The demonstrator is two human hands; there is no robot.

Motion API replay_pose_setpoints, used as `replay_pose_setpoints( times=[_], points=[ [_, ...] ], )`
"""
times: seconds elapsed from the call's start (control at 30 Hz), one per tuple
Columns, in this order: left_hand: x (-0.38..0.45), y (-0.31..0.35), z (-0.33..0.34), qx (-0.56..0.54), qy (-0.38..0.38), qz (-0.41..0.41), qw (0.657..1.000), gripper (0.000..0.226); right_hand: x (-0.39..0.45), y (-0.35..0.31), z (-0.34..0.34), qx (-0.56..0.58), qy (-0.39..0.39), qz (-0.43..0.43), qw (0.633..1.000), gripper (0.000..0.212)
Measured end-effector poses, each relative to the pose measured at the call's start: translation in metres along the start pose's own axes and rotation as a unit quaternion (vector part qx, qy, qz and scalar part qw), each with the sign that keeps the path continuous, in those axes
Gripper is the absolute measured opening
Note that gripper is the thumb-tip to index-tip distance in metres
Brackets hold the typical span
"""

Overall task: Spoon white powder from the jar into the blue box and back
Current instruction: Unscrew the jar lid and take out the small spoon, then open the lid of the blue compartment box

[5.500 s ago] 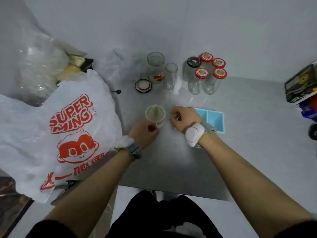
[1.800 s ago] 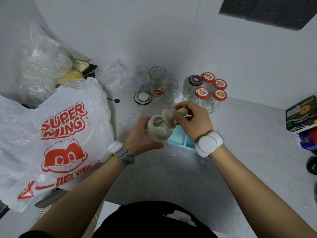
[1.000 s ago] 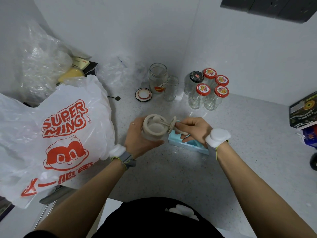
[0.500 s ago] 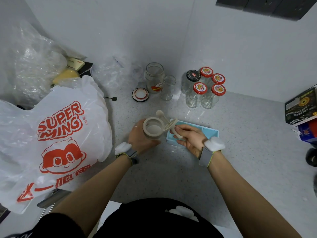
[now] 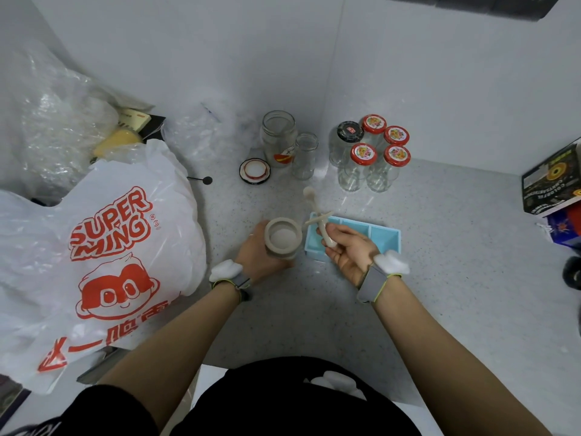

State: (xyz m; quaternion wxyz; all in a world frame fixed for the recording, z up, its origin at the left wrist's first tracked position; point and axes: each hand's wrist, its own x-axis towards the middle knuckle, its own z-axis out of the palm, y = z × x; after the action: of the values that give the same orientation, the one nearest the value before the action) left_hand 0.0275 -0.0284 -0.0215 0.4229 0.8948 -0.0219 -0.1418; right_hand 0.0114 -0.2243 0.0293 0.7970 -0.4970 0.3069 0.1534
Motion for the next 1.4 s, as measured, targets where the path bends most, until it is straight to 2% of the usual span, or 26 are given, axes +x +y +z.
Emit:
replay_pose_setpoints(
  times=[0.13, 0.2, 0.33, 0.43, 0.57, 0.7, 0.87, 0.93, 1.03, 1.3, 1.4],
  points=[
    [-0.004, 0.004, -0.006, 0.054, 0.026, 0.047, 0.997, 0.102, -0.002, -0.001, -0.003, 0.053, 0.013, -0.024, 0.998, 0.006],
    [-0.004, 0.013, -0.005, 0.087, 0.048, 0.093, 0.991, 0.094, -0.005, -0.003, -0.006, 0.074, 0.017, -0.038, 0.996, 0.005],
    [0.001, 0.045, 0.007, 0.146, 0.035, 0.181, 0.972, 0.074, -0.016, -0.009, -0.028, 0.067, 0.035, -0.081, 0.994, 0.007],
    [0.005, 0.066, 0.025, 0.162, 0.038, 0.231, 0.959, 0.061, -0.019, -0.009, -0.060, 0.018, 0.076, -0.138, 0.987, 0.006],
    [0.011, 0.093, 0.056, 0.149, -0.008, 0.268, 0.952, 0.056, -0.028, -0.009, -0.106, 0.008, 0.145, -0.178, 0.973, 0.021],
    [0.012, 0.109, 0.077, 0.161, -0.039, 0.287, 0.943, 0.043, -0.030, -0.008, -0.136, 0.019, 0.223, -0.173, 0.959, 0.007],
    [0.012, 0.120, 0.086, 0.164, -0.069, 0.284, 0.942, 0.042, -0.019, 0.003, -0.168, -0.090, 0.305, -0.108, 0.942, 0.021],
    [0.013, 0.123, 0.090, 0.167, -0.077, 0.280, 0.942, 0.040, -0.013, 0.009, -0.177, -0.134, 0.327, -0.093, 0.931, 0.021],
    [0.014, 0.124, 0.089, 0.179, -0.079, 0.276, 0.941, 0.042, -0.006, 0.018, -0.181, -0.197, 0.346, -0.083, 0.914, 0.011],
    [0.011, 0.124, 0.094, 0.184, -0.098, 0.272, 0.939, 0.040, -0.002, 0.017, -0.177, -0.261, 0.367, -0.059, 0.891, 0.024],
    [0.011, 0.121, 0.095, 0.175, -0.095, 0.274, 0.941, 0.033, -0.004, 0.016, -0.172, -0.278, 0.386, -0.084, 0.876, 0.031]
  ],
)
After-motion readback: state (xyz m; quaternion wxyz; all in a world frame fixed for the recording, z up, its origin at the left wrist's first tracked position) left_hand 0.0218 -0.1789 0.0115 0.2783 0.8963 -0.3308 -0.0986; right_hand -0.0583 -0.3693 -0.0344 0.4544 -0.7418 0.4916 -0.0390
